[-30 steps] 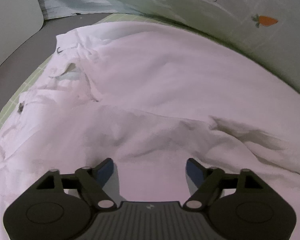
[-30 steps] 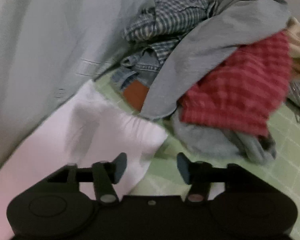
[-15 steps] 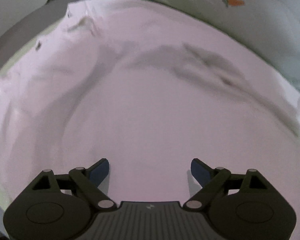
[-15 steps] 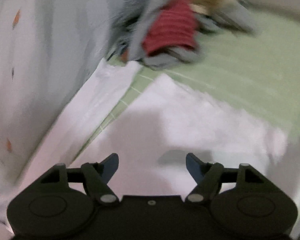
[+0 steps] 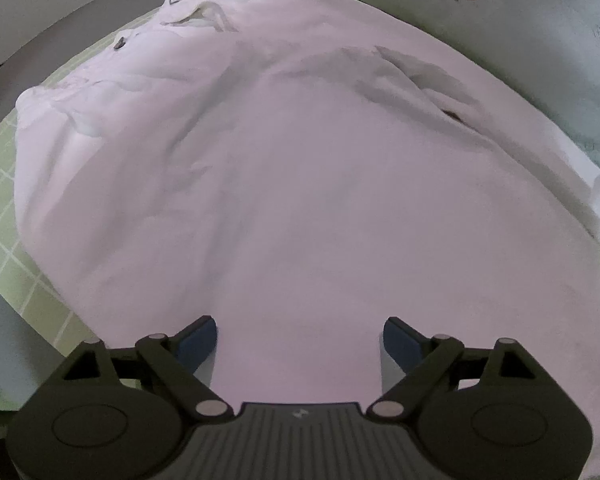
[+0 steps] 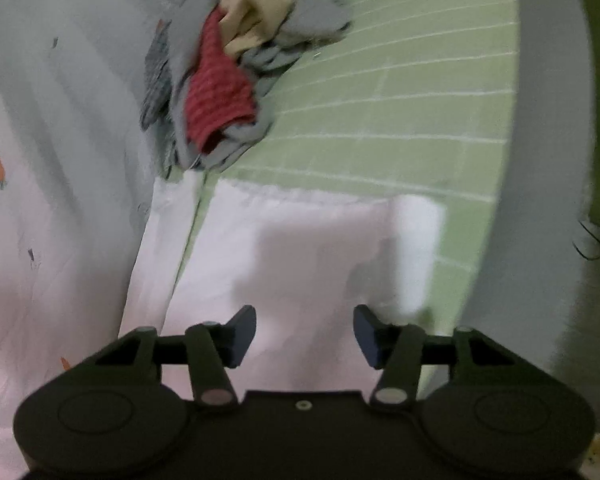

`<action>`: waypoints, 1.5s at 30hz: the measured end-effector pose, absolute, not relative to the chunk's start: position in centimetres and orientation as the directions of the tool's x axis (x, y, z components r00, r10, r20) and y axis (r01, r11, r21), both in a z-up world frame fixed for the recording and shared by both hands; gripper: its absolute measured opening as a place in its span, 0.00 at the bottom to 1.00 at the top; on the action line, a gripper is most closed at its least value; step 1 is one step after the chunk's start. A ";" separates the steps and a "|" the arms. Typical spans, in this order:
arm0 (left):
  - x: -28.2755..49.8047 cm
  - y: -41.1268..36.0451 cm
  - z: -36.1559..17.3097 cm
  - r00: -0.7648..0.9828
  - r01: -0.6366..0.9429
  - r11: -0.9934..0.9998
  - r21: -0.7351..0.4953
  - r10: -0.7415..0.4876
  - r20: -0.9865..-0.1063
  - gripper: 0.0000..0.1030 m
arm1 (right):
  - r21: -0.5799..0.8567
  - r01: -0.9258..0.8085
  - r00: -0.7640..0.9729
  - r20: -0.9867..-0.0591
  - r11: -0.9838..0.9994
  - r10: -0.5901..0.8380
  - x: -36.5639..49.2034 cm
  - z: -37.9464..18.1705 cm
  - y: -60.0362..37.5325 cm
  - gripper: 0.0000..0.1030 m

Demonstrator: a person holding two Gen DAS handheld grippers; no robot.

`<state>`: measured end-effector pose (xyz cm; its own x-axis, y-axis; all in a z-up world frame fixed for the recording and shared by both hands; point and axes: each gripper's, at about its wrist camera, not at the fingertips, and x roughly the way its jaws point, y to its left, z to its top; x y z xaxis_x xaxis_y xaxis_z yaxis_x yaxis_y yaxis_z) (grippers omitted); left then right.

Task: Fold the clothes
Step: 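Open the right tool and smooth the shirt flat on the mat, then close the right tool on the white shirt edge while the left tool grasps another edge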

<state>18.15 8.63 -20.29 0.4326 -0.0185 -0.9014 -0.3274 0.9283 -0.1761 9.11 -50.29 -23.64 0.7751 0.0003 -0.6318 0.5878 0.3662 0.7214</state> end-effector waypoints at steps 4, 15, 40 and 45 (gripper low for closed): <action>18.4 8.3 -20.4 0.423 -0.339 0.927 -0.161 -0.003 -0.906 0.93 | 0.749 0.586 0.788 -0.615 0.309 -0.003 6.5 -24.0 -50.8 0.50; 19.1 7.1 -21.0 0.388 -0.311 0.947 -0.083 0.046 -0.921 0.99 | 0.752 0.587 0.790 -0.613 0.301 -0.009 5.2 -24.5 -50.8 0.50; 17.3 10.5 -20.2 0.457 -0.345 0.895 -0.284 -0.104 -0.883 1.00 | 0.881 0.471 0.866 -0.471 0.039 0.170 8.7 -29.5 -47.9 0.51; 15.5 14.2 -19.0 0.514 -0.428 0.827 -0.364 -0.108 -0.851 1.00 | 0.883 0.466 0.865 -0.468 0.055 0.184 9.7 -29.3 -46.4 0.60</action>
<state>15.55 14.23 -19.00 0.5144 -0.1076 -0.8508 -0.4284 0.8272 -0.3636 9.74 -46.41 -29.27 0.8646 0.1840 -0.4675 0.4659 0.0550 0.8831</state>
